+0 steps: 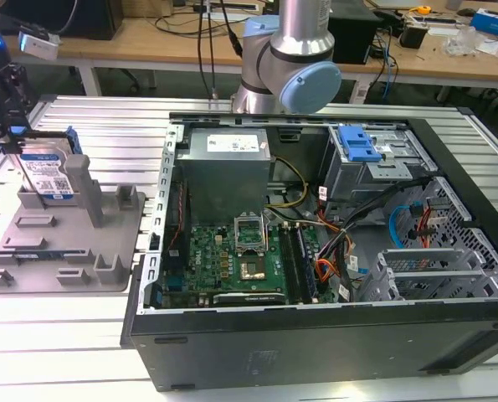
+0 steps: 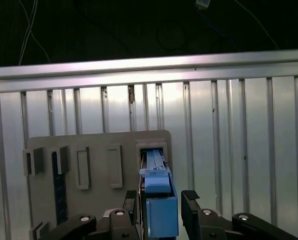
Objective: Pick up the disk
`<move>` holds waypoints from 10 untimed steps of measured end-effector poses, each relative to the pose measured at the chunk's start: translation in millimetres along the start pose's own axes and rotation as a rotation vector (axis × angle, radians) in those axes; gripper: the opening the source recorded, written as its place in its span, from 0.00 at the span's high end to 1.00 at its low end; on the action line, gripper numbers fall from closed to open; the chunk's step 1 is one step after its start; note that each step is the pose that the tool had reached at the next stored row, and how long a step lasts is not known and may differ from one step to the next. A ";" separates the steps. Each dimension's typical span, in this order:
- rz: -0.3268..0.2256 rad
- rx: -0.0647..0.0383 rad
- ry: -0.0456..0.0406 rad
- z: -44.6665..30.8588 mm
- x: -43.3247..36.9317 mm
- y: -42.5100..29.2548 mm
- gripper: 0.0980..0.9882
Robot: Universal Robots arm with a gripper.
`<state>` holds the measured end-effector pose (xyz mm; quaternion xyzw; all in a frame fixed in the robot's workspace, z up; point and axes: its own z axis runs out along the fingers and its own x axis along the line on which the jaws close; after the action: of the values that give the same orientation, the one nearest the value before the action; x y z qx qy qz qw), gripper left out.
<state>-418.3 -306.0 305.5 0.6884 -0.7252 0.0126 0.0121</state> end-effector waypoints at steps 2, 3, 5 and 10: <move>0.000 -0.007 0.0004 1.1 -0.1 0.0 0.57; 0.000 -0.007 0.0004 1.4 -0.1 -0.7 0.57; 0.000 -0.007 0.0003 1.7 -0.3 -3.9 0.57; 0.000 -0.010 0.0005 2.6 -0.4 -5.1 0.57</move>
<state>-413.2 -306.0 302.9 0.6884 -0.7251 0.0093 0.0156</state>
